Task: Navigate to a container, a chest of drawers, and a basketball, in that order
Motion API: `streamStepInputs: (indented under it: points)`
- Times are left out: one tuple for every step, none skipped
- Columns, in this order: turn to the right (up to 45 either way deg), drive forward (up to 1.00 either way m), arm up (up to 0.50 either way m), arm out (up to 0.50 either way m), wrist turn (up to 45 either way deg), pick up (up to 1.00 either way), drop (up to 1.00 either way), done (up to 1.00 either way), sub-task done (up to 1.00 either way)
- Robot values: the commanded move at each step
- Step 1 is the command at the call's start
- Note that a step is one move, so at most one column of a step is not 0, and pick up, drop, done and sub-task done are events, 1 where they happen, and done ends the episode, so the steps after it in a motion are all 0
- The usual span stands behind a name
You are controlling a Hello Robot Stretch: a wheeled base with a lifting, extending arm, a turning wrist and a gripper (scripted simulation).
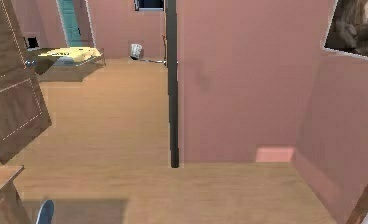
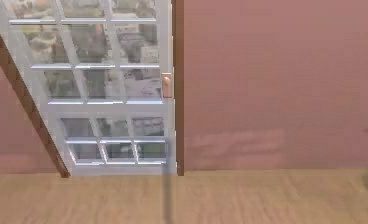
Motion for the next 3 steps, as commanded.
streamStepInputs:
  points:
    - [0.0,0.80,0.00,0.00,0.0,0.00,0.00,0.00,0.00]
    - [-33.0,0.00,0.00,0.00,0.0,0.00,0.00,0.00,0.00]
    - [0.0,1.00,0.00,0.00,0.0,0.00,0.00,0.00,0.00]
